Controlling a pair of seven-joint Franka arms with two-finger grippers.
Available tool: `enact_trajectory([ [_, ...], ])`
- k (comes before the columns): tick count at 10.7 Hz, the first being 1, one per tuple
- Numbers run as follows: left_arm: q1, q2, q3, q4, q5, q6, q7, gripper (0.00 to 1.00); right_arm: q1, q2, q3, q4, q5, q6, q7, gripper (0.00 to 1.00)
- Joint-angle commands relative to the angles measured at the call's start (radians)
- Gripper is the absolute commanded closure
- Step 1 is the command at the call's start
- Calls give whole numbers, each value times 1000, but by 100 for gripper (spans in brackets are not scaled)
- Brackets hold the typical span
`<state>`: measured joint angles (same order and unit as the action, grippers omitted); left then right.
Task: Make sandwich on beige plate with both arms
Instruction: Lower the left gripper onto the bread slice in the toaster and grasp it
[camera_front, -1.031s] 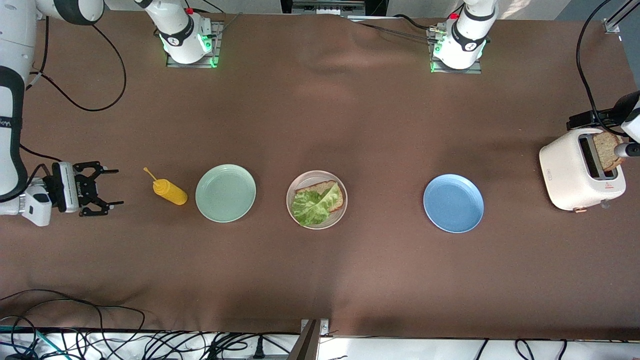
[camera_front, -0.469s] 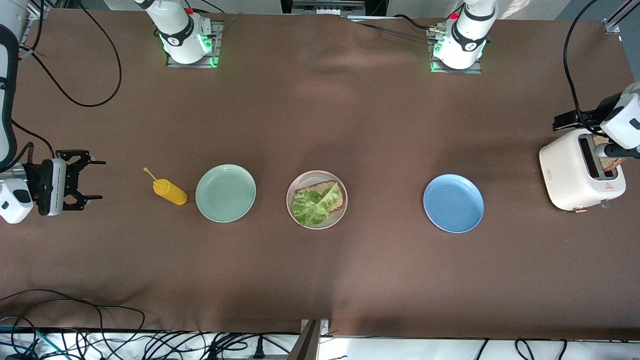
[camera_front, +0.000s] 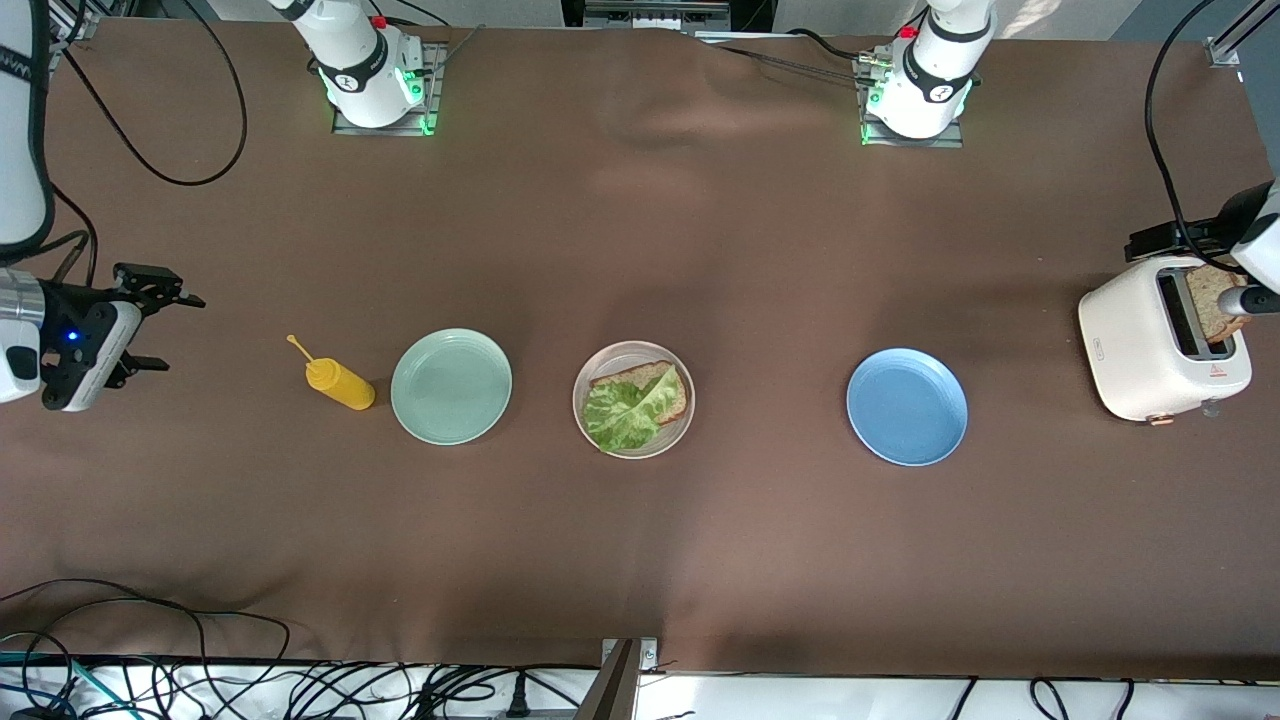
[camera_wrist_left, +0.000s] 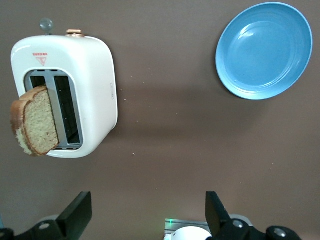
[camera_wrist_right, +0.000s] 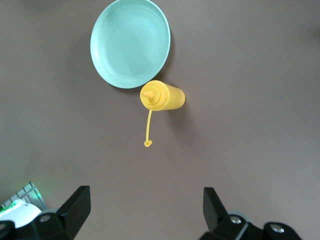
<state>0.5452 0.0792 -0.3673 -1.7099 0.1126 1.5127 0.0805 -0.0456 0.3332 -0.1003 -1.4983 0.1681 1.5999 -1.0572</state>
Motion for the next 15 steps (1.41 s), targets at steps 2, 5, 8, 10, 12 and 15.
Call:
enact_trajectory([
  [2,59,34,-5,7,30,7,12,0,27,-135,28,-138,-113,91,372,0],
  [5,97,57,-5,10,74,32,59,0,58,-187,31,-137,-190,94,754,0],
  [8,197,111,-5,10,107,105,247,0,70,-243,27,-137,-184,77,986,0],
  [10,272,143,-5,10,107,162,339,0,84,-261,22,-126,-176,10,1095,0],
  [12,341,198,-4,10,108,245,459,0,84,-260,28,-93,-182,-5,1094,0],
  [15,357,238,-5,10,105,259,476,0,90,-261,50,-80,-187,-12,1102,0],
])
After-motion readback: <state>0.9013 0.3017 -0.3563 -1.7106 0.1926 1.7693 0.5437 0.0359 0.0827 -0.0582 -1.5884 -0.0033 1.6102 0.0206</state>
